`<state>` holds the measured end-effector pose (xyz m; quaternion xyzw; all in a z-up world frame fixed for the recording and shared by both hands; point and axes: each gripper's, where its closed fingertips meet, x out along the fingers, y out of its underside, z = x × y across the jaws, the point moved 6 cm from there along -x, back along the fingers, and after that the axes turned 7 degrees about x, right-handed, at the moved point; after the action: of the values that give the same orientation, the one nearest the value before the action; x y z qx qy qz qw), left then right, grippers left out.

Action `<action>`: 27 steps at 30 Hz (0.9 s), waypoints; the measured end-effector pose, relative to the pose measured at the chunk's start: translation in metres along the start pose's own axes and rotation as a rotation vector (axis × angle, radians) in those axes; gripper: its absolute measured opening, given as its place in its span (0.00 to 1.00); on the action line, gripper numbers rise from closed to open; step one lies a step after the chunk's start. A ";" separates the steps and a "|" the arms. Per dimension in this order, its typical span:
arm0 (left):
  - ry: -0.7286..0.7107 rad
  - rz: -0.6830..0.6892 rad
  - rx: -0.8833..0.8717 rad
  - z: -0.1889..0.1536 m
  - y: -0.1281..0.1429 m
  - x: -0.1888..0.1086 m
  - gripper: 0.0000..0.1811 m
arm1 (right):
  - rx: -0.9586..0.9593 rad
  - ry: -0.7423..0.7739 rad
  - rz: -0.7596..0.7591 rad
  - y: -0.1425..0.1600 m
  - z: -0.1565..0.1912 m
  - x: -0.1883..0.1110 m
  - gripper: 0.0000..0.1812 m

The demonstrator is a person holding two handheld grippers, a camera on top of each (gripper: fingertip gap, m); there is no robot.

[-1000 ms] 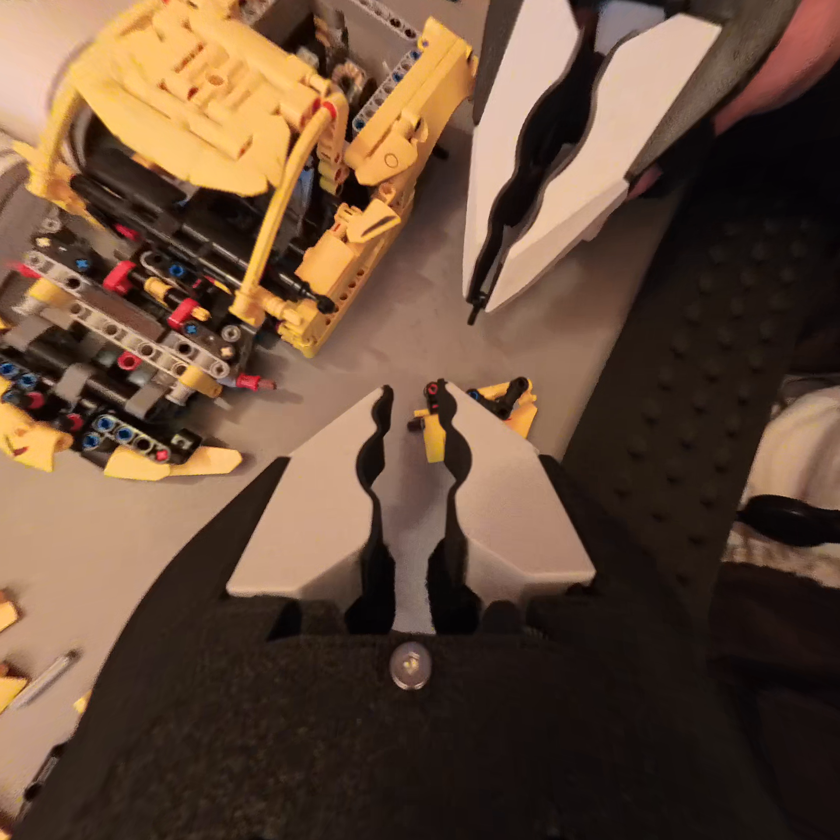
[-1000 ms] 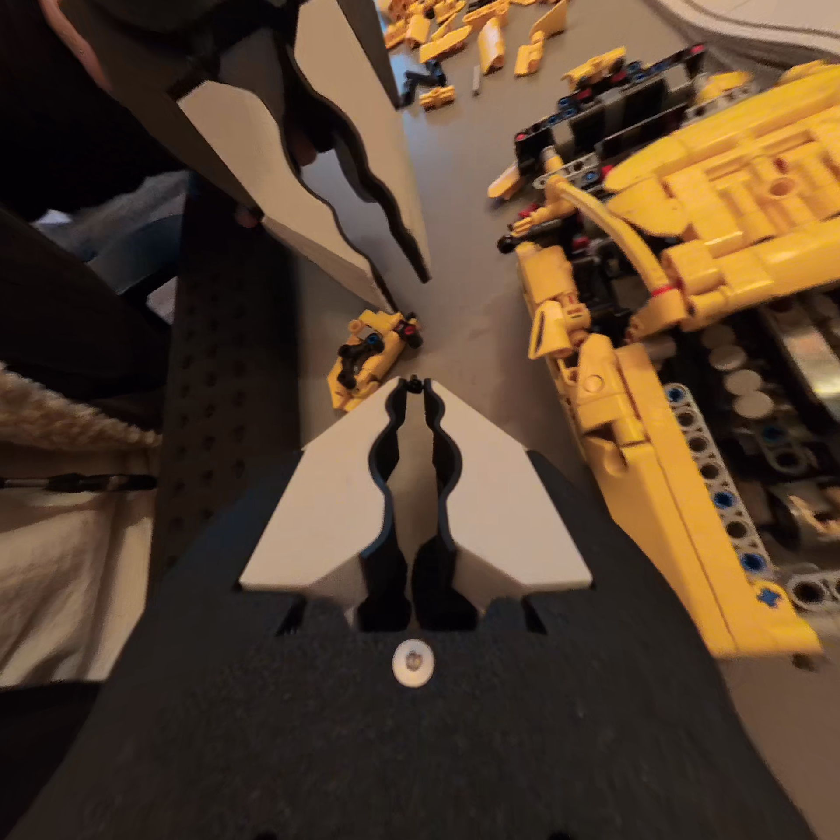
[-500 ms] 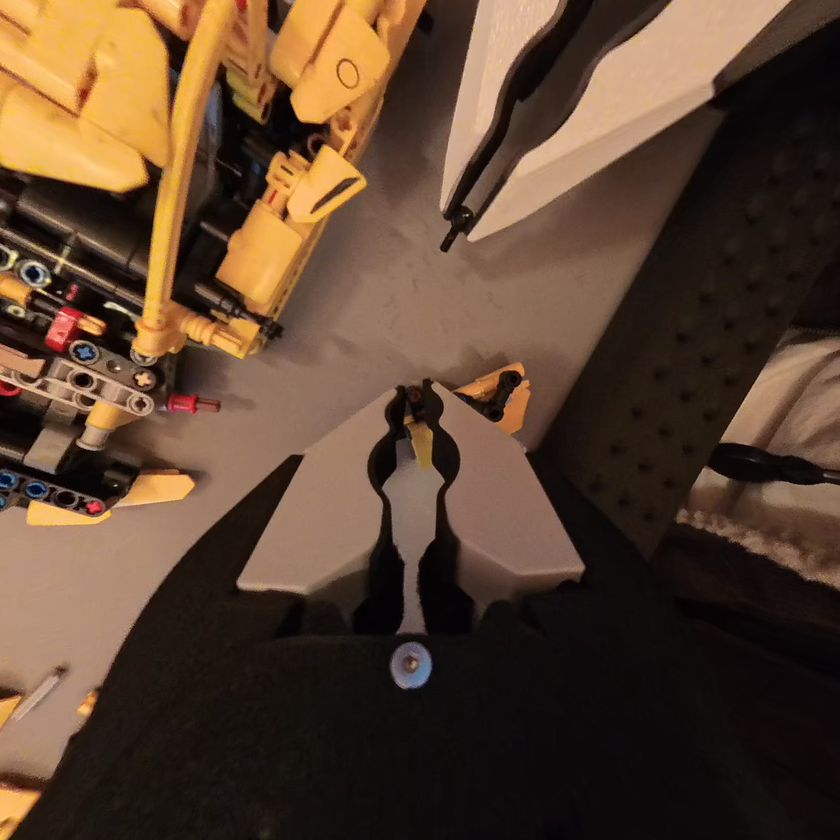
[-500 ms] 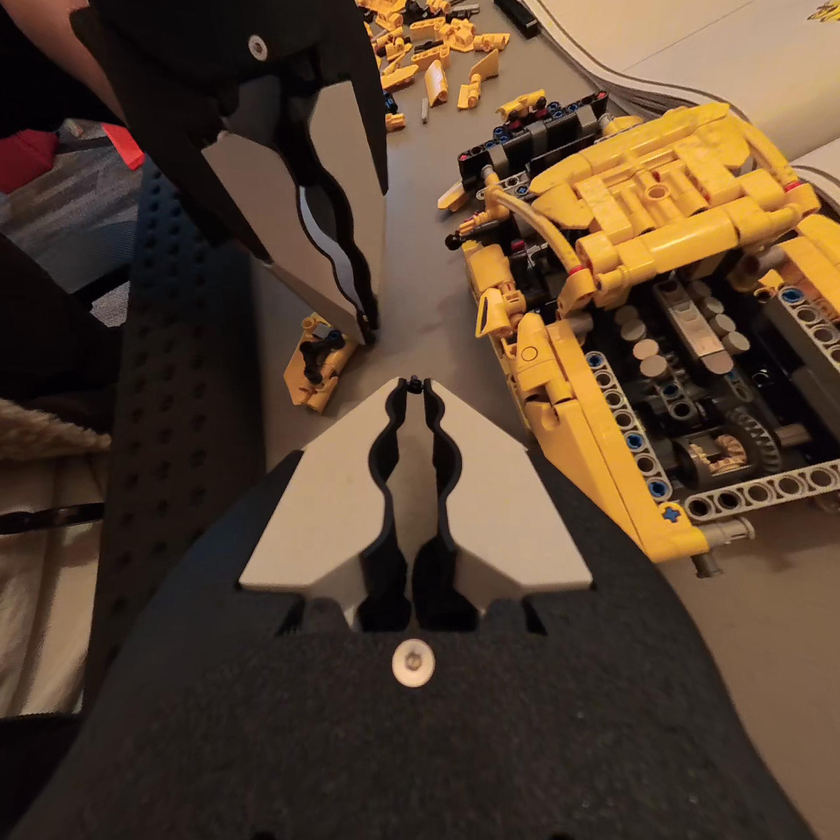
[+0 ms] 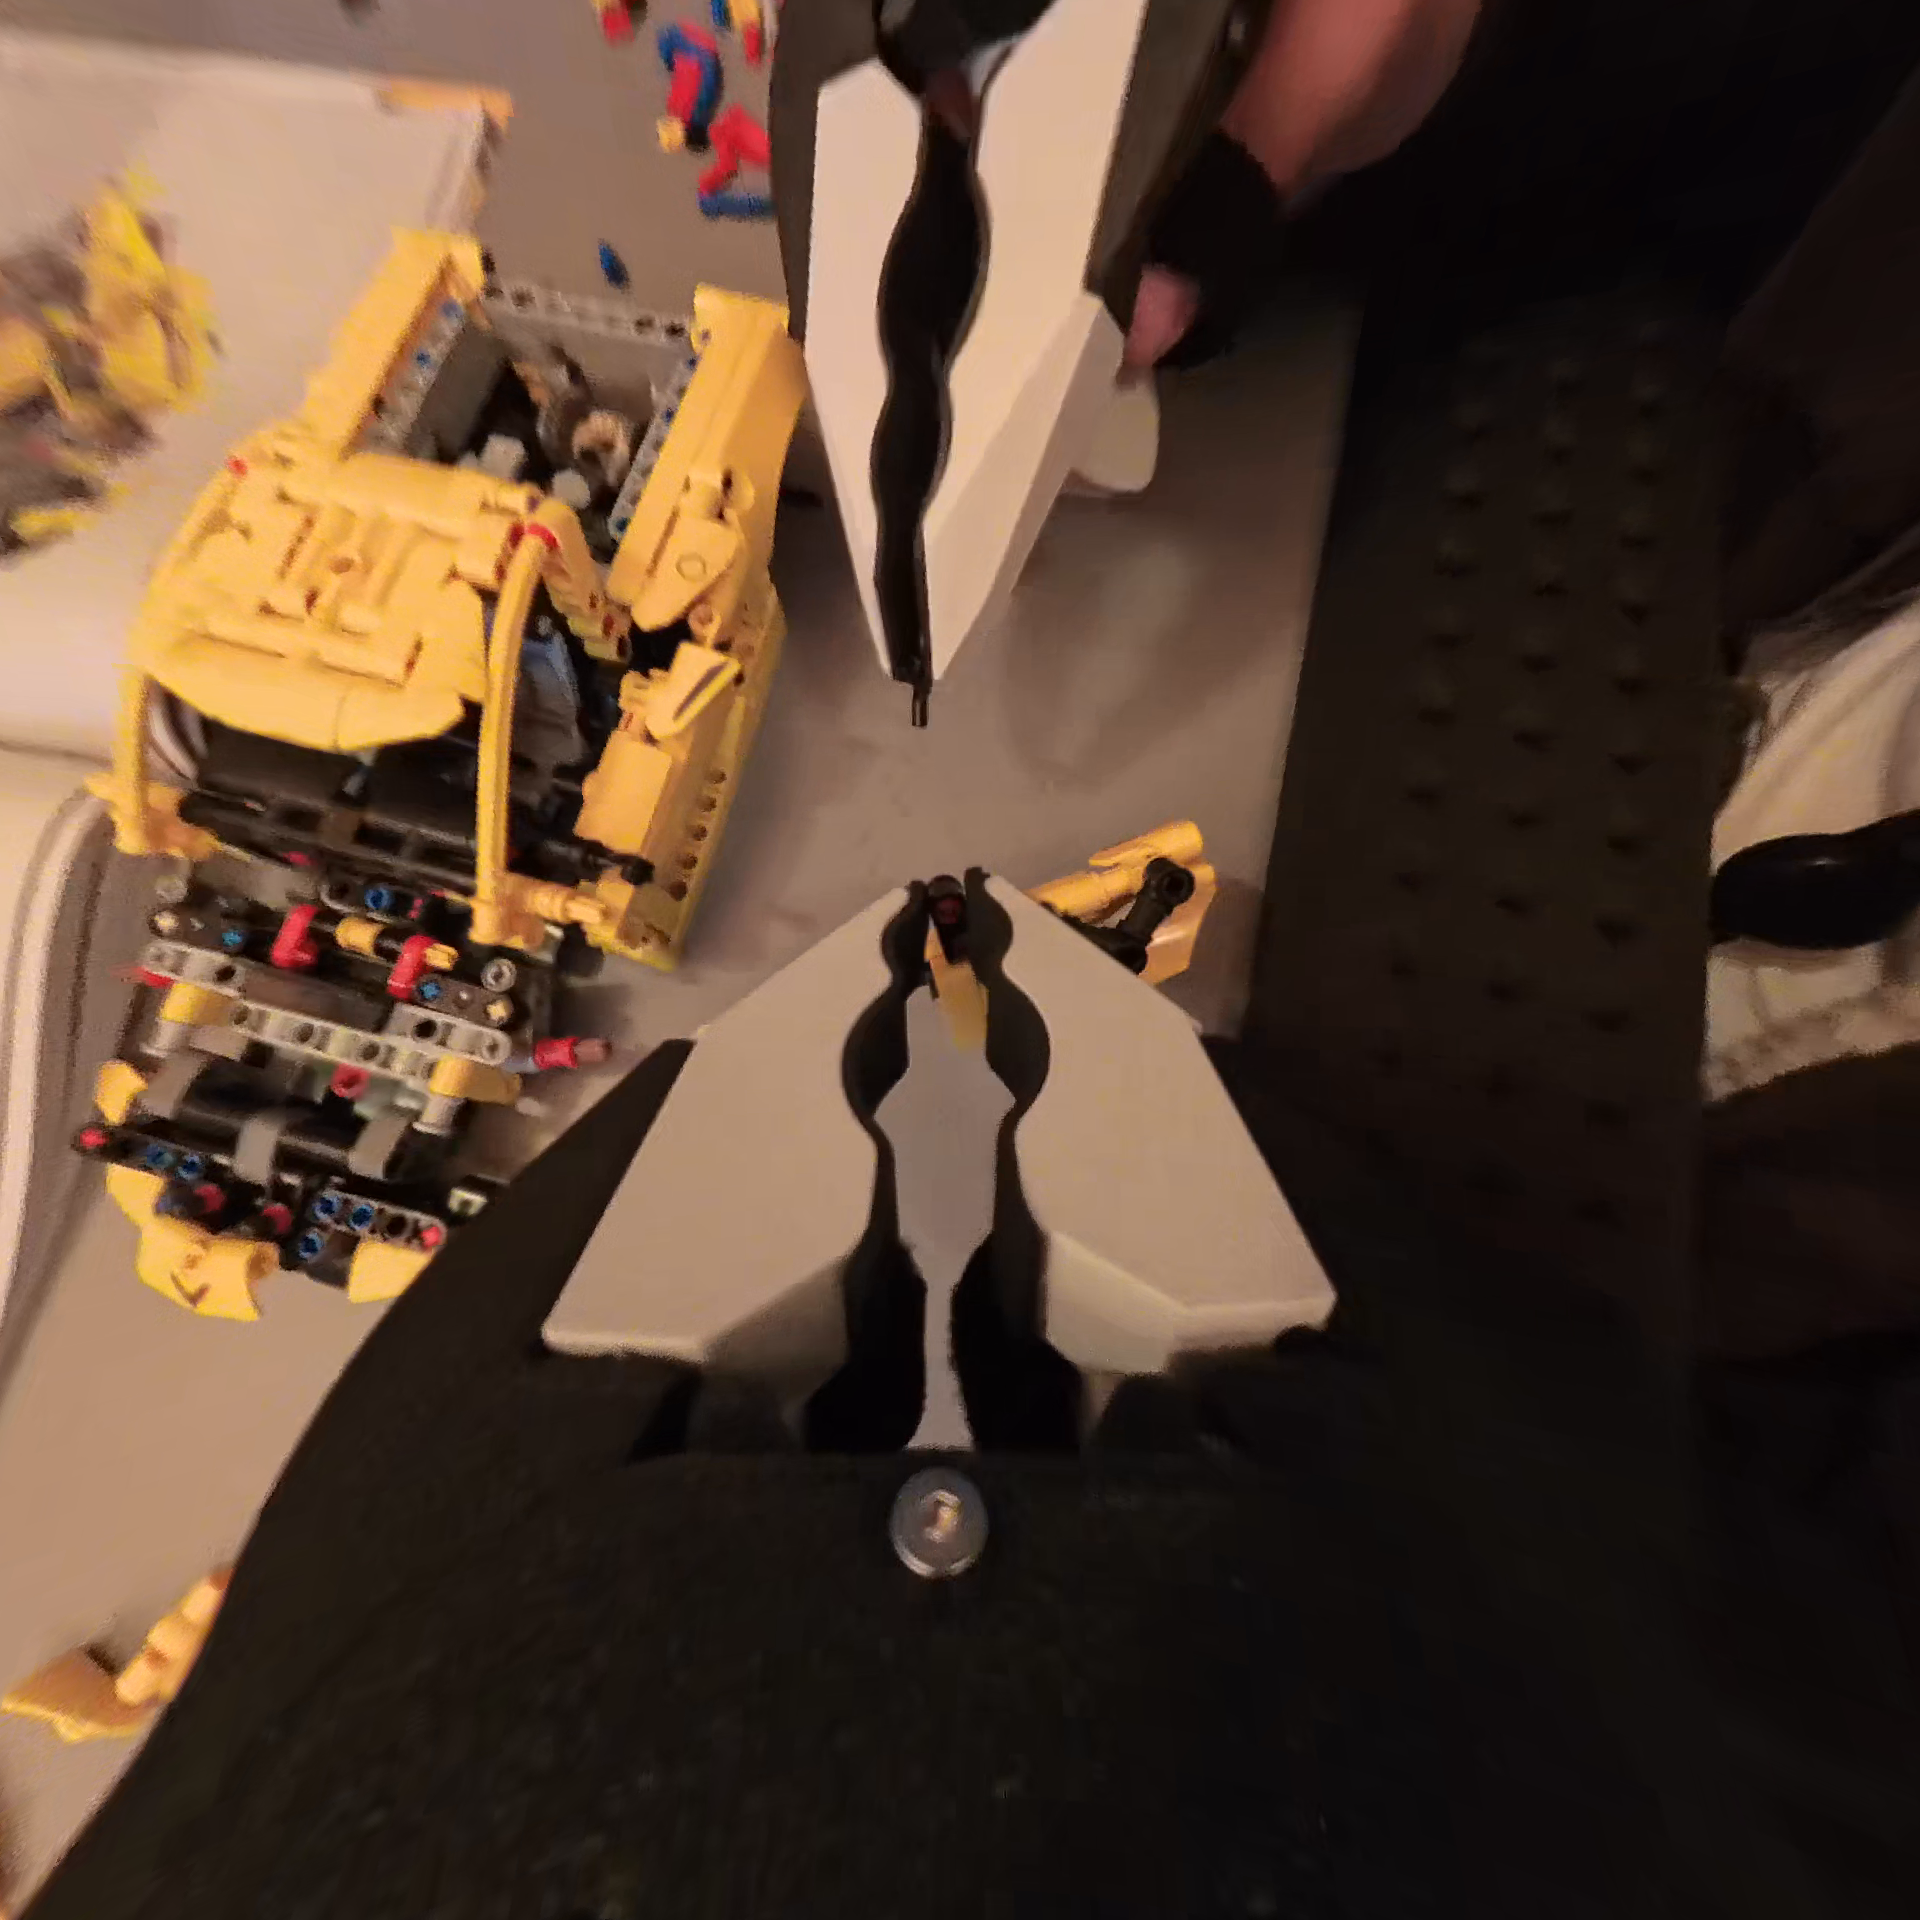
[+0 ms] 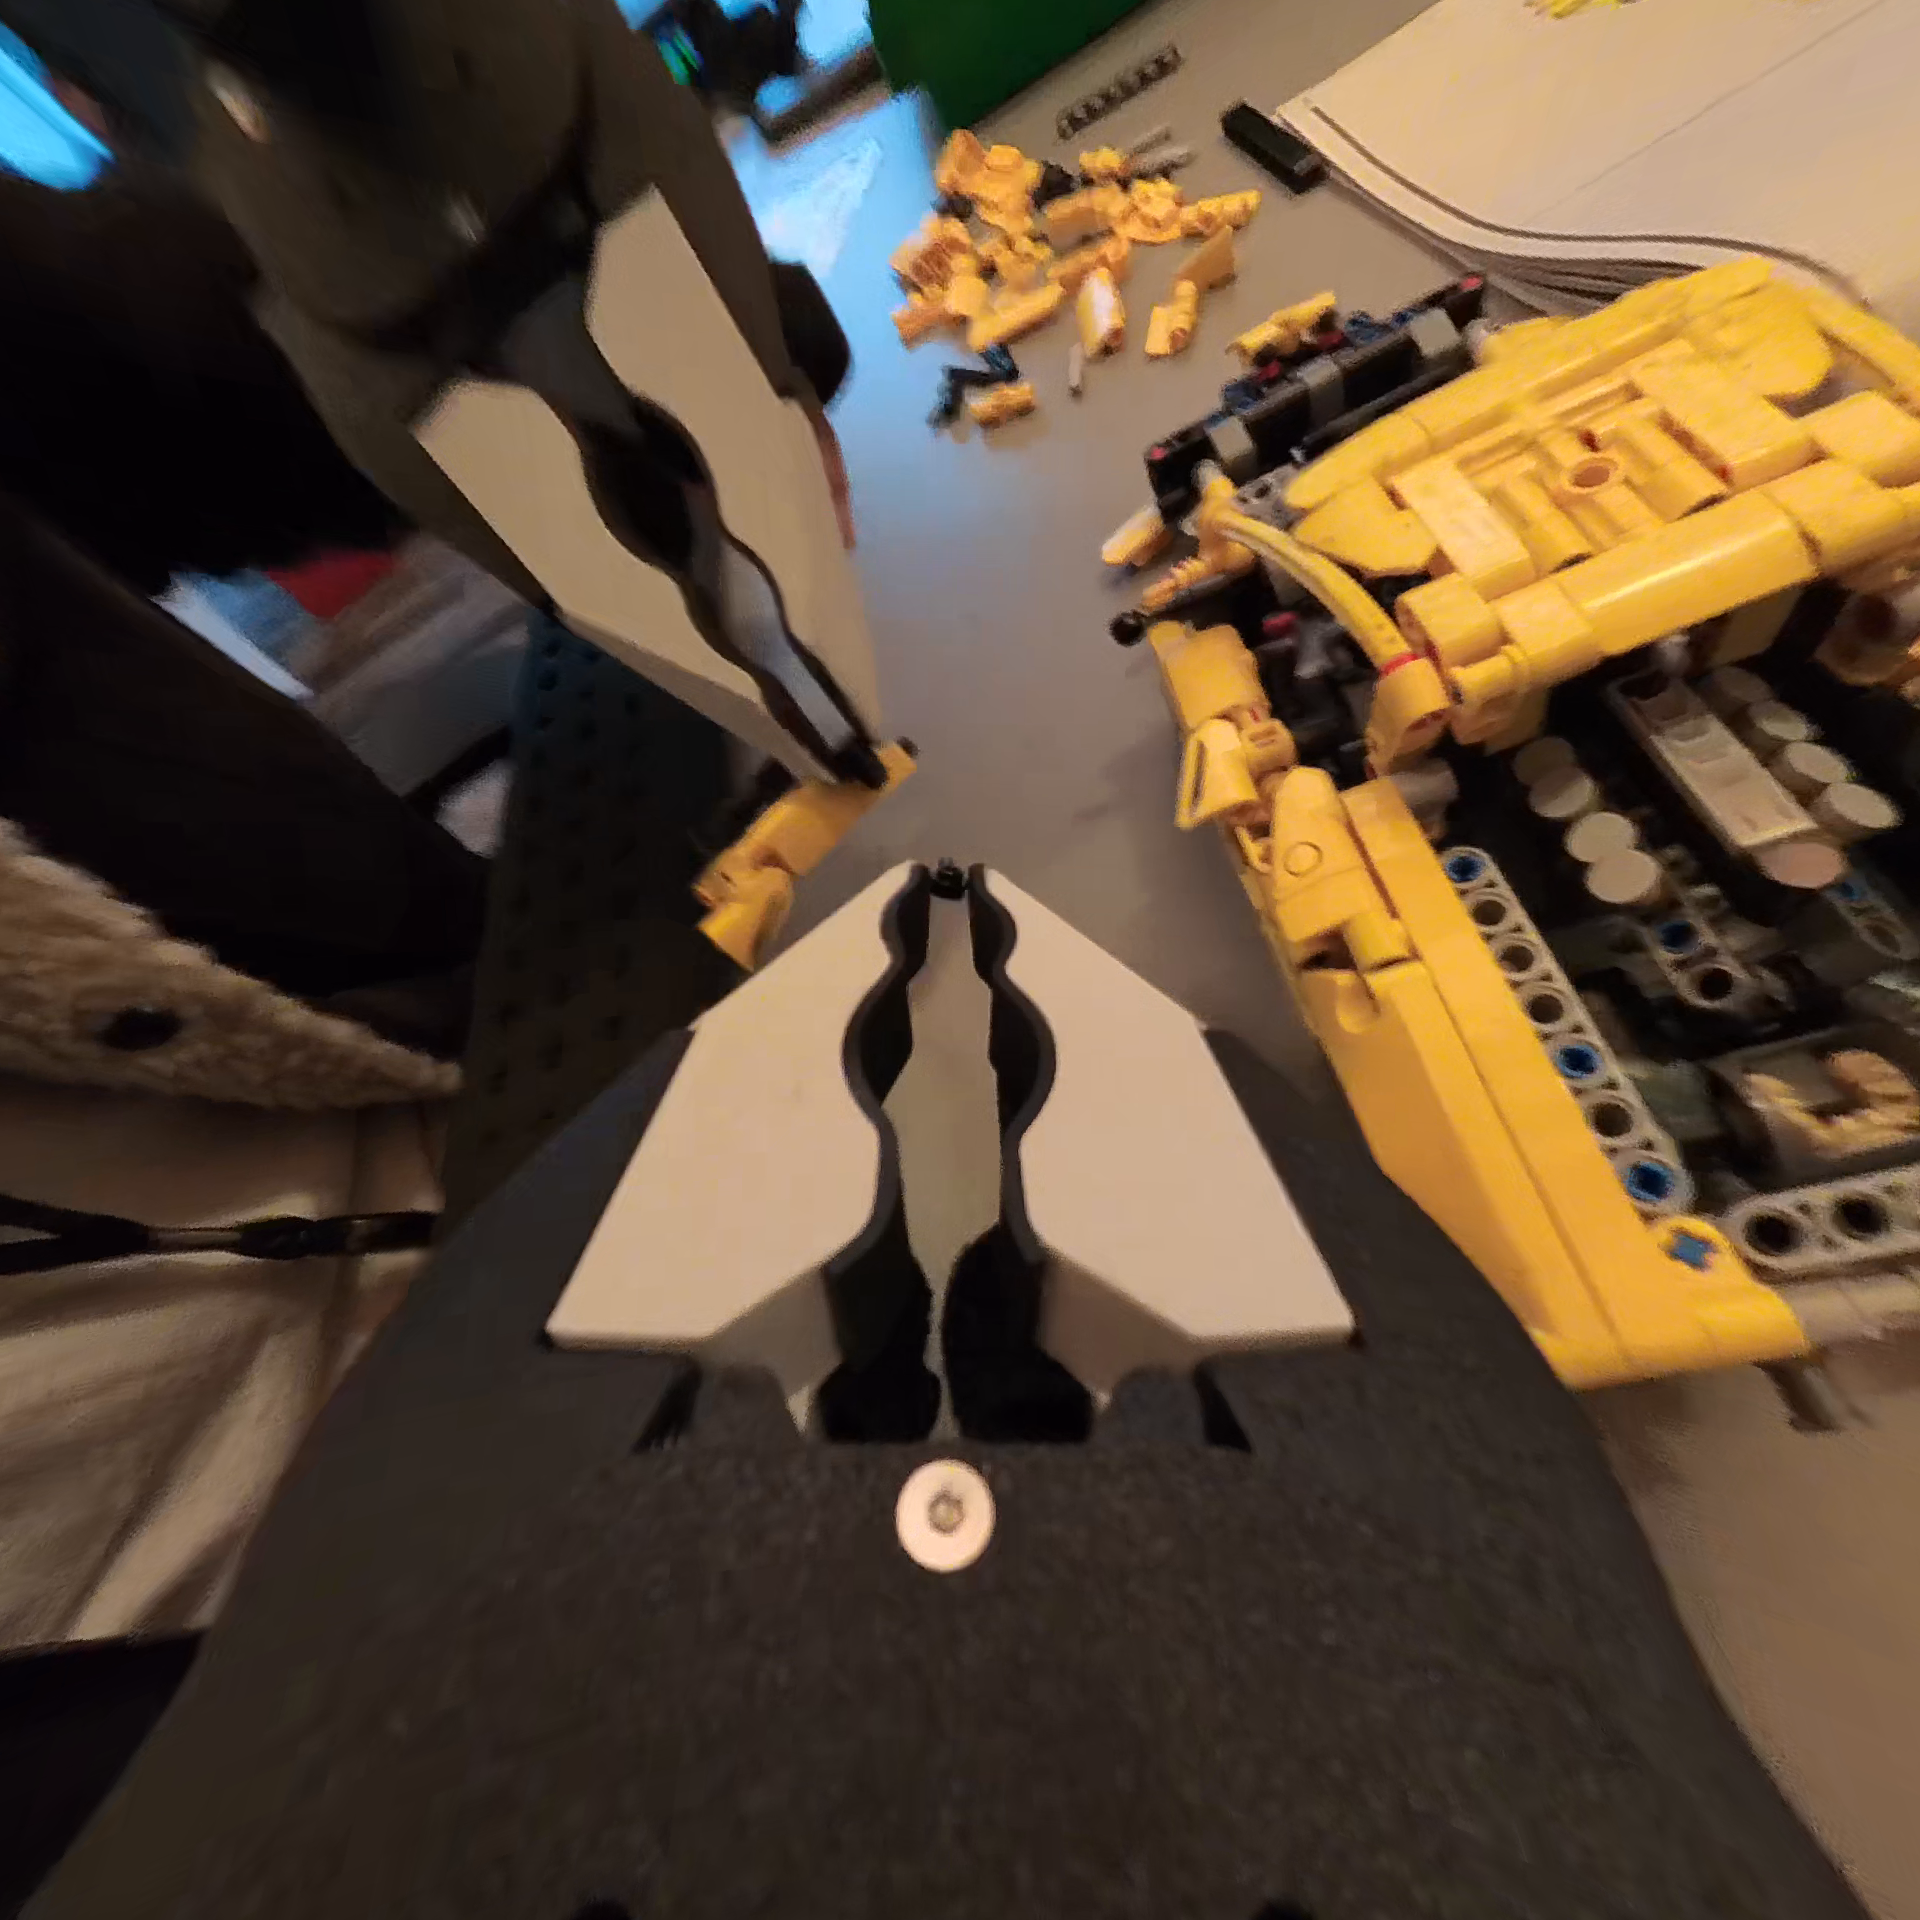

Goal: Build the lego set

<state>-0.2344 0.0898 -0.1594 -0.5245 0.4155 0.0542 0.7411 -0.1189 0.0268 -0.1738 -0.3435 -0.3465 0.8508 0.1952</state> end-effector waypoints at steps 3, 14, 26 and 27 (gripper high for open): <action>-0.093 -0.155 0.109 -0.005 0.000 -0.003 0.04 | 0.199 -0.179 -0.107 -0.009 0.005 -0.002 0.03; -0.239 -0.570 0.227 -0.005 -0.008 -0.017 0.04 | 0.504 -0.476 -0.158 -0.011 0.008 0.010 0.03; -0.236 -0.623 0.283 -0.007 -0.009 -0.022 0.04 | 0.593 -0.641 -0.175 -0.016 0.011 0.009 0.03; -0.239 -0.626 0.283 -0.007 -0.009 -0.022 0.04 | 0.597 -0.654 -0.177 -0.016 0.012 0.009 0.03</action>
<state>-0.2479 0.0878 -0.1386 -0.5083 0.1488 -0.1724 0.8305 -0.1320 0.0373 -0.1595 0.0456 -0.1576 0.9573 0.2381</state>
